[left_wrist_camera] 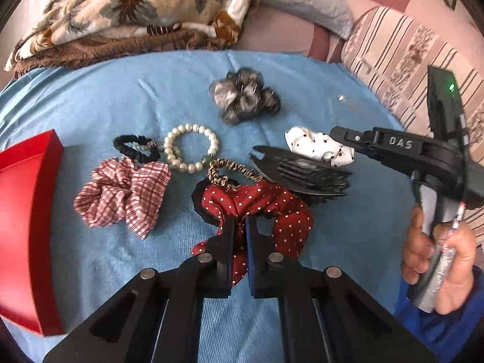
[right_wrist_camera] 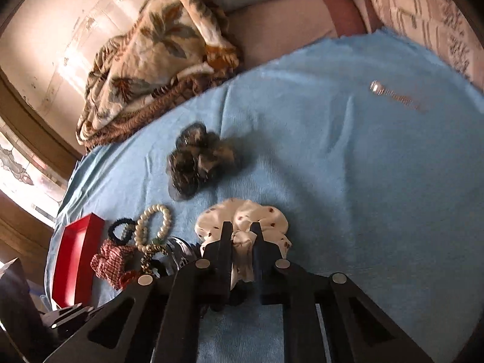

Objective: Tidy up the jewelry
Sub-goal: 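Grasp the red dotted scrunchie with the left tool while the right tool grasps the white dotted scrunchie, then carry both scrunchies into the red tray and open both tools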

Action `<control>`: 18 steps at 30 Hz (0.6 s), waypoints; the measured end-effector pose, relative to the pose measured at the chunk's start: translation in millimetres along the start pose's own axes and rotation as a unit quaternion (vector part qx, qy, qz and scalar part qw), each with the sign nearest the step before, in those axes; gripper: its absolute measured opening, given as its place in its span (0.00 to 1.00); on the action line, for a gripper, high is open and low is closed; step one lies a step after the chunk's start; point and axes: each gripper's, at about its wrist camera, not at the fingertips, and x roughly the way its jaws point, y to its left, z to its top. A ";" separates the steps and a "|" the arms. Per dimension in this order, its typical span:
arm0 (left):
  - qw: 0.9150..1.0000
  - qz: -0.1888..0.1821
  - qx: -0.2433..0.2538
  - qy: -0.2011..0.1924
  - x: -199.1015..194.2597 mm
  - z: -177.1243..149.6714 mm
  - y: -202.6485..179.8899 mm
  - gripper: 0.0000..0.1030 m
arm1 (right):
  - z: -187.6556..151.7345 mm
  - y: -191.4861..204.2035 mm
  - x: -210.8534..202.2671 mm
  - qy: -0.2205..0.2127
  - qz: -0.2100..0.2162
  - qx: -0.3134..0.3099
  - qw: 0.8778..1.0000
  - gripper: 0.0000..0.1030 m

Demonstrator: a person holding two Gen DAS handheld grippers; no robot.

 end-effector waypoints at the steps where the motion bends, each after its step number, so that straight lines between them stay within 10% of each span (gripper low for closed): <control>1: 1.000 -0.001 -0.001 -0.006 -6.6 -0.2 0.3 0.06 | -0.6 0.5 -6.2 -0.009 -0.003 0.001 1.000 0.11; 18: 0.988 0.094 -0.081 -0.093 -121.0 -26.6 124.7 0.06 | -35.9 71.6 -105.9 -0.128 -0.033 -0.066 0.989 0.11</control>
